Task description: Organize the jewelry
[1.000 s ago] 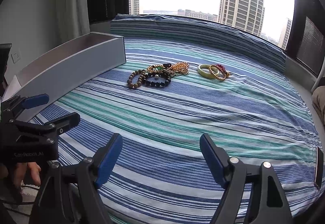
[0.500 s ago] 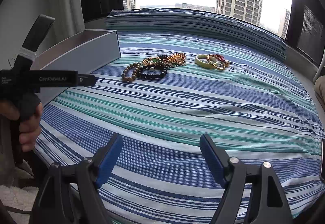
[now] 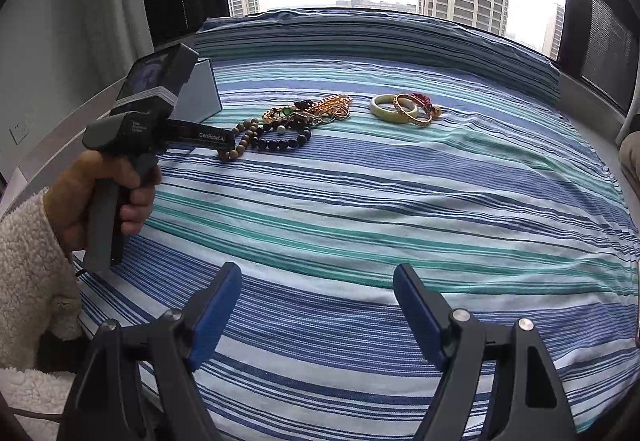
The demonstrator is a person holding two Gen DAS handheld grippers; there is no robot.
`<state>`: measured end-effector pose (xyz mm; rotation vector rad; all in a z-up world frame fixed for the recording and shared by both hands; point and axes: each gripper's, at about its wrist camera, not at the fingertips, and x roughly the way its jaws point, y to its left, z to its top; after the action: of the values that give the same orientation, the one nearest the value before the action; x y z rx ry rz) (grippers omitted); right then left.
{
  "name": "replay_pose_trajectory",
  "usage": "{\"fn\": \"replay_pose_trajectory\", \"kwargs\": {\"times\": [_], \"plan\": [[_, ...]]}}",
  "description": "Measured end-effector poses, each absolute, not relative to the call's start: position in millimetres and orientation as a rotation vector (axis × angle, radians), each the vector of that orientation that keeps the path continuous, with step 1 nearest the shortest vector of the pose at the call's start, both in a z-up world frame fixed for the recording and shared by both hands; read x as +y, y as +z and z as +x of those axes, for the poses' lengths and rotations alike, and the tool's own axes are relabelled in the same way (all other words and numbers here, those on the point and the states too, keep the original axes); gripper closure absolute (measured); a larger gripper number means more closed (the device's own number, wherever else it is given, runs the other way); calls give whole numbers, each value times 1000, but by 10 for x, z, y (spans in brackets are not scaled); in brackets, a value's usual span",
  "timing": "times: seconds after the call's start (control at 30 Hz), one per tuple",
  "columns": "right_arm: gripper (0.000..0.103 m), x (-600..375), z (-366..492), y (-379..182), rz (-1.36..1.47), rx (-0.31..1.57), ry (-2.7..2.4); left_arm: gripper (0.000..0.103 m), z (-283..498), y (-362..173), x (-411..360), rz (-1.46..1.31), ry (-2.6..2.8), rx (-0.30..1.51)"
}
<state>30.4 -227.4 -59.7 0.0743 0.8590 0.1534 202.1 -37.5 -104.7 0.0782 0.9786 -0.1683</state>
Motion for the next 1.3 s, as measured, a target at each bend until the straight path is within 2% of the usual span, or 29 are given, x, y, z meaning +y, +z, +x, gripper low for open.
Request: {"fn": "replay_pose_trajectory", "kwargs": {"times": [0.2, 0.43, 0.53, 0.73, 0.77, 0.8, 0.93, 1.23, 1.27, 1.3], "plan": [[23, -2496, 759, -513, 142, 913, 228, 91, 1748, -1011, -99, 18, -200, 1035], [24, -2413, 1913, -767, 240, 1084, 317, 91, 1343, -988, 301, 10, -151, 1067], [51, -2265, 2319, -903, 289, 1112, 309, 91, 1257, -988, 385, -6, -134, 1063], [57, -1845, 2674, -1081, 224, 1065, 231, 91, 1183, -982, 394, 15, -129, 1043], [76, -1754, 2676, -1093, 161, 1070, 216, 91, 1179, -980, 396, 15, -132, 1043], [91, -1709, 2655, -1092, 121, 1066, 195, 91, 1160, -974, 419, 12, -136, 1044], [91, -1677, 2360, -1045, 93, 1103, 232, 91, 1069, -963, 477, -7, -148, 1052], [91, -2005, 1129, -1028, 91, 1198, 262, 90, 823, -953, 442, 31, -177, 1069], [90, -2042, 1065, -1023, 96, 1197, 260, 88, 818, -951, 437, 35, -172, 1071], [90, -2072, 1000, -1016, 101, 1189, 251, 78, 829, -955, 434, 39, -166, 1076]]}}
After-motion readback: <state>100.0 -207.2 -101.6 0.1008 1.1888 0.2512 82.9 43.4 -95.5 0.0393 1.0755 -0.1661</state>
